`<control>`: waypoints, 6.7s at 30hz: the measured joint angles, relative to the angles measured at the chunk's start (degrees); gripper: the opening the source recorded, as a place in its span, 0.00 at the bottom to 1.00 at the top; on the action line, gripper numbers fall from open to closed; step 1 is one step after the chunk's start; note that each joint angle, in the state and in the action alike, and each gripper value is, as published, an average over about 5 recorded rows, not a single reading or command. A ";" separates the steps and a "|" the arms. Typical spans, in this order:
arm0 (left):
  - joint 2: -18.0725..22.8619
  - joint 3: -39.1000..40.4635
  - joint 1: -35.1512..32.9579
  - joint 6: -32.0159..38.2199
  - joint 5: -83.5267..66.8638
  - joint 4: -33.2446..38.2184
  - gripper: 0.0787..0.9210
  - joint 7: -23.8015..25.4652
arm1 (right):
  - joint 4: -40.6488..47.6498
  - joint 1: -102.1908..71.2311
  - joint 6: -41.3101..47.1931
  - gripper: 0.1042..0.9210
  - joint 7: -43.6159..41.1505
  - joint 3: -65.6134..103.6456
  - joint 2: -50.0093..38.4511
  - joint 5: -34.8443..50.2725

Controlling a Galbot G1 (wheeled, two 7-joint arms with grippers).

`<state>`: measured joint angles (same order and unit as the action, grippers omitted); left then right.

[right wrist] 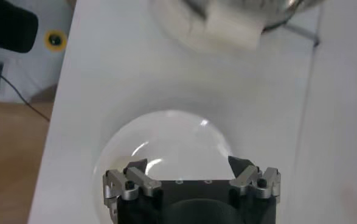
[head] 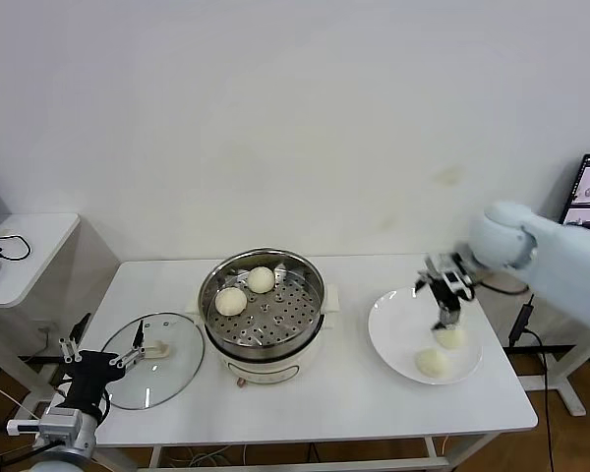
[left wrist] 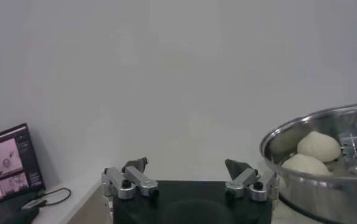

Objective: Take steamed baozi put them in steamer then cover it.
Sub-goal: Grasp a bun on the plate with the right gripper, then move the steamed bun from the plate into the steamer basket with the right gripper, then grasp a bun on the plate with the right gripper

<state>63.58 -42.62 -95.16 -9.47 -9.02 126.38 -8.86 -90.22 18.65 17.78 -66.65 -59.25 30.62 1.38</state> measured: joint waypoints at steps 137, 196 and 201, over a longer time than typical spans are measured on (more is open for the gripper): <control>1.11 -2.93 1.37 0.00 -0.48 -1.69 0.88 0.08 | 11.51 15.92 -8.41 0.47 9.58 -15.20 43.01 9.15; -1.55 -2.34 2.51 0.06 -0.78 -1.99 0.88 0.18 | 6.59 15.93 -5.41 0.88 7.99 -9.94 25.21 6.77; -1.80 -1.70 2.58 0.05 -0.58 -2.23 0.88 0.18 | 5.80 12.87 -3.02 0.88 6.69 -7.28 16.90 6.14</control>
<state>61.79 -44.32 -92.58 -9.42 -9.60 124.15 -8.68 -84.42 31.52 14.77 -59.95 -66.53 47.52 7.53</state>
